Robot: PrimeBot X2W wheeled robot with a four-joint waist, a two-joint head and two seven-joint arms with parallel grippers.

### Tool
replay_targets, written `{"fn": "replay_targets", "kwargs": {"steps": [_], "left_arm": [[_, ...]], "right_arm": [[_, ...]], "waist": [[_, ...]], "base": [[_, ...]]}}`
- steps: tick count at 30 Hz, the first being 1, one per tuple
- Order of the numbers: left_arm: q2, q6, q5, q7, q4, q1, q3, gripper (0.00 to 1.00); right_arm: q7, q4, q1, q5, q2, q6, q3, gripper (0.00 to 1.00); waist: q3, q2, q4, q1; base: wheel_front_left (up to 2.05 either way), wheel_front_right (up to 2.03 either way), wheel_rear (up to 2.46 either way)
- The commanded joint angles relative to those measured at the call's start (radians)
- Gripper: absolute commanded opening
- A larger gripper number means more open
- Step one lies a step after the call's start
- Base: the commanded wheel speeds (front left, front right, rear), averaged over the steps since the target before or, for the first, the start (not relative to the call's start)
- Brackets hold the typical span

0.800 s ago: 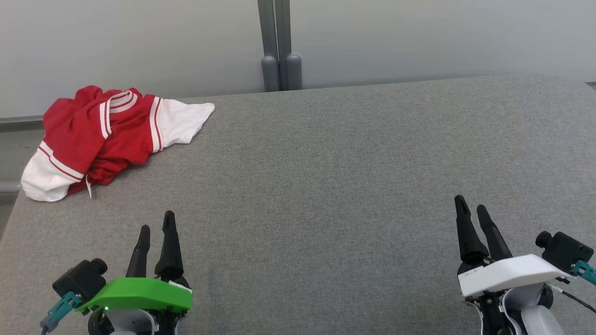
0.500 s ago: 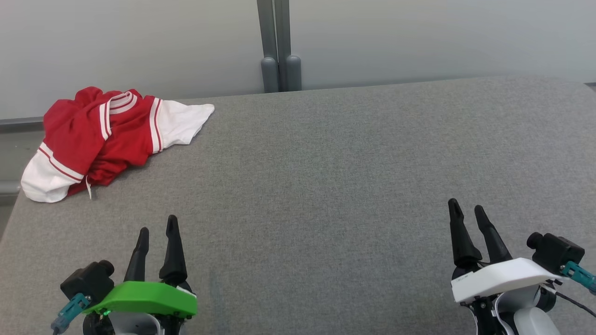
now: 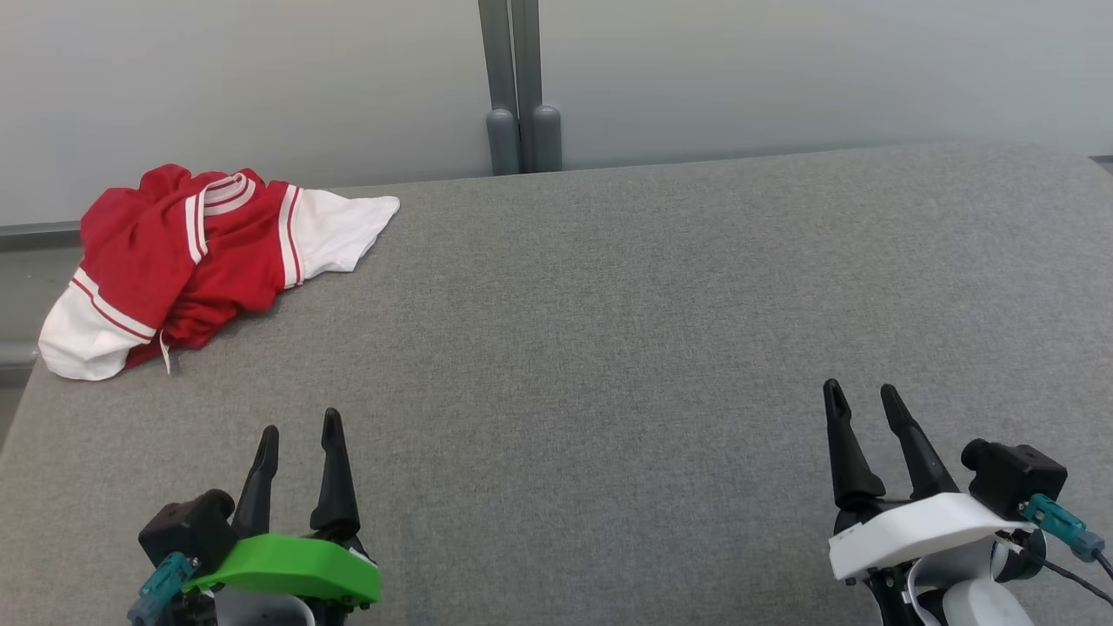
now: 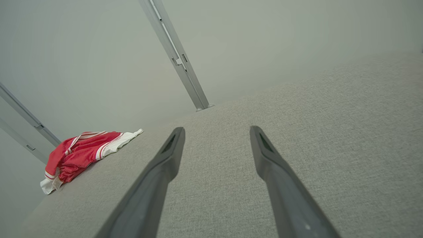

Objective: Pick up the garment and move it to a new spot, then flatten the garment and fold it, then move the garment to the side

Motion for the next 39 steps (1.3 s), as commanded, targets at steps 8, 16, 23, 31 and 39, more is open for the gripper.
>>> {"fn": "replay_targets", "kwargs": {"steps": [8,16,23,31,39], "left_arm": [[0.009,0.009,0.087,-0.025,-0.005,0.016,-0.007,1.00],[0.009,0.011,0.156,-0.042,0.002,0.027,-0.004,1.00],[0.010,0.019,0.204,-0.058,0.006,0.040,0.000,1.00],[0.010,0.021,0.247,-0.074,0.019,0.044,-0.004,1.00],[0.011,0.027,0.295,-0.087,0.028,0.045,-0.008,1.00]], "right_arm": [[-0.026,0.012,0.007,-0.101,-0.006,0.000,0.012,1.00],[-0.044,0.017,0.013,-0.177,-0.007,0.001,0.021,1.00],[-0.059,0.011,0.017,-0.237,-0.007,0.001,0.027,1.00],[-0.074,0.005,0.020,-0.298,-0.008,0.001,0.033,1.00],[-0.087,0.000,0.025,-0.354,-0.008,0.001,0.037,1.00]], "waist": [[-0.004,0.0000,0.000,-0.0001],[-0.008,0.0000,0.000,-0.0001],[-0.013,0.0000,-0.001,-0.0001],[-0.015,0.0000,-0.001,-0.0001],[-0.016,0.0000,-0.002,-0.0001]], "base": [[0.00,0.00,0.00],[0.00,0.00,0.00],[0.00,0.00,0.00],[0.00,0.00,0.00],[0.00,0.00,0.00]]}}
